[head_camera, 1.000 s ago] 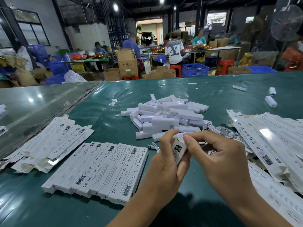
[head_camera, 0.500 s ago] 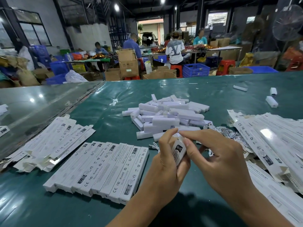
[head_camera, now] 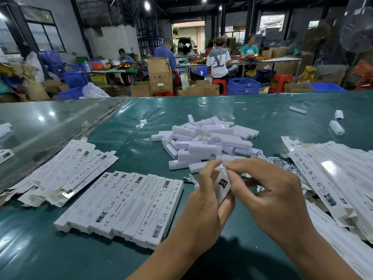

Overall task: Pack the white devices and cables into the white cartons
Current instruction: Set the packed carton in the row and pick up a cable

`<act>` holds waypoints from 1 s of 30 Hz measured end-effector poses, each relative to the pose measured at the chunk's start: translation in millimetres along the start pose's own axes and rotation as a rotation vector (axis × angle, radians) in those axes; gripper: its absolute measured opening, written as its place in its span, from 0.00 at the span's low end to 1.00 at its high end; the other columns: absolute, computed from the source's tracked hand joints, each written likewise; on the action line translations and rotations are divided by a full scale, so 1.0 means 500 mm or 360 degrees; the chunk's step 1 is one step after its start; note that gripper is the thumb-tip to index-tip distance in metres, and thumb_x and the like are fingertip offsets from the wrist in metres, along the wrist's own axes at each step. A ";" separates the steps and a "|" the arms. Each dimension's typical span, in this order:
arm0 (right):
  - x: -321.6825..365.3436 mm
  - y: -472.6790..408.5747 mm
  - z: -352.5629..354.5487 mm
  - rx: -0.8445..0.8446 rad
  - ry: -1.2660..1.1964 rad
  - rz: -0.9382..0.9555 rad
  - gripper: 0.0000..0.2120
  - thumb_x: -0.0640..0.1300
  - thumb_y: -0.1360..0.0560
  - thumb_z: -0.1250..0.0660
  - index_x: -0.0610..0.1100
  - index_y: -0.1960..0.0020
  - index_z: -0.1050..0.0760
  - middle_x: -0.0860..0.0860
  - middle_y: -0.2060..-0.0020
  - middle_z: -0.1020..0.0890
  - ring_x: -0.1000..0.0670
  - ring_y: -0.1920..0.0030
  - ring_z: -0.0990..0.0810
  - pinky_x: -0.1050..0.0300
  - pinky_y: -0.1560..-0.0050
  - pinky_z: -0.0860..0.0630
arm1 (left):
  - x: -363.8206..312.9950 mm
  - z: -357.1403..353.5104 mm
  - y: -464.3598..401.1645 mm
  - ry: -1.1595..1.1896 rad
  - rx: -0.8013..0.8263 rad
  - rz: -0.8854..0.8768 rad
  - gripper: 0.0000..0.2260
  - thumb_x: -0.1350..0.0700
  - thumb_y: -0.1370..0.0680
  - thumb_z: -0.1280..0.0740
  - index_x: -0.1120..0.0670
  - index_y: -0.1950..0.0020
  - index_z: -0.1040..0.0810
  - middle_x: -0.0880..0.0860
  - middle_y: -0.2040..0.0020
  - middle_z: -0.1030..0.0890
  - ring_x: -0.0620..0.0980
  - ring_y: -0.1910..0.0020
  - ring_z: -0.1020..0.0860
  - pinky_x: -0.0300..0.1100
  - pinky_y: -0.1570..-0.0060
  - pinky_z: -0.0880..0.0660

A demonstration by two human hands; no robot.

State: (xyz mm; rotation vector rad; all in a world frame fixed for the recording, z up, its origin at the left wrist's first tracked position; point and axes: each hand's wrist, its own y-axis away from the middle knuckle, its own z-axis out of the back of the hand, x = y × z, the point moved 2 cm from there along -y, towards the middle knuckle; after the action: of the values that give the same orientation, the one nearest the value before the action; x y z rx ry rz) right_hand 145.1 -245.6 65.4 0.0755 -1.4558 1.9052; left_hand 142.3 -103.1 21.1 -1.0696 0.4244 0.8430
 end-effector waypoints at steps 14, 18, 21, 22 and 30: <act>-0.009 -0.003 -0.001 0.0058 -0.0427 -0.0590 0.07 0.45 0.31 0.30 0.56 0.59 0.16 0.56 0.60 0.15 0.54 0.62 0.16 0.66 0.62 0.23 | 0.003 -0.012 0.000 0.0018 0.0054 0.0030 0.29 0.52 0.21 0.38 0.36 0.26 0.49 0.39 0.43 0.23 0.45 0.48 0.19 0.43 0.47 0.23; 0.005 0.006 -0.009 0.0110 -0.0315 -0.0355 0.07 0.49 0.26 0.32 0.53 0.52 0.15 0.60 0.51 0.16 0.56 0.47 0.17 0.69 0.51 0.24 | 0.004 -0.001 -0.004 -0.0010 -0.0018 0.0022 0.28 0.54 0.20 0.37 0.38 0.27 0.47 0.33 0.42 0.24 0.38 0.47 0.21 0.34 0.48 0.24; 0.000 0.014 -0.021 0.0147 -0.0390 -0.0325 0.10 0.45 0.25 0.32 0.54 0.46 0.16 0.62 0.46 0.17 0.57 0.41 0.19 0.71 0.45 0.27 | 0.010 0.006 -0.005 0.0074 -0.0052 0.0133 0.27 0.53 0.19 0.36 0.37 0.27 0.46 0.40 0.41 0.21 0.41 0.47 0.19 0.42 0.47 0.22; -0.004 0.016 -0.024 0.0166 -0.0404 -0.0326 0.12 0.43 0.25 0.32 0.53 0.45 0.16 0.62 0.45 0.17 0.57 0.40 0.19 0.71 0.44 0.27 | 0.011 0.007 -0.006 0.0076 -0.0068 0.0140 0.26 0.53 0.19 0.36 0.38 0.27 0.46 0.40 0.42 0.21 0.41 0.48 0.19 0.41 0.48 0.22; -0.031 0.013 -0.023 0.0266 -0.0272 -0.0297 0.12 0.48 0.24 0.30 0.54 0.41 0.17 0.62 0.46 0.16 0.57 0.44 0.17 0.67 0.48 0.23 | 0.034 0.013 -0.012 0.0195 0.0023 0.0284 0.27 0.54 0.23 0.31 0.38 0.31 0.42 0.41 0.50 0.19 0.43 0.57 0.18 0.39 0.59 0.22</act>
State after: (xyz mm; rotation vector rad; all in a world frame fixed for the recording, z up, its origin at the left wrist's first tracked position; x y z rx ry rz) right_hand 156.8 -244.2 48.8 0.4466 -1.3441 1.8984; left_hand 157.0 -92.2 16.2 -1.0847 0.6352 0.9328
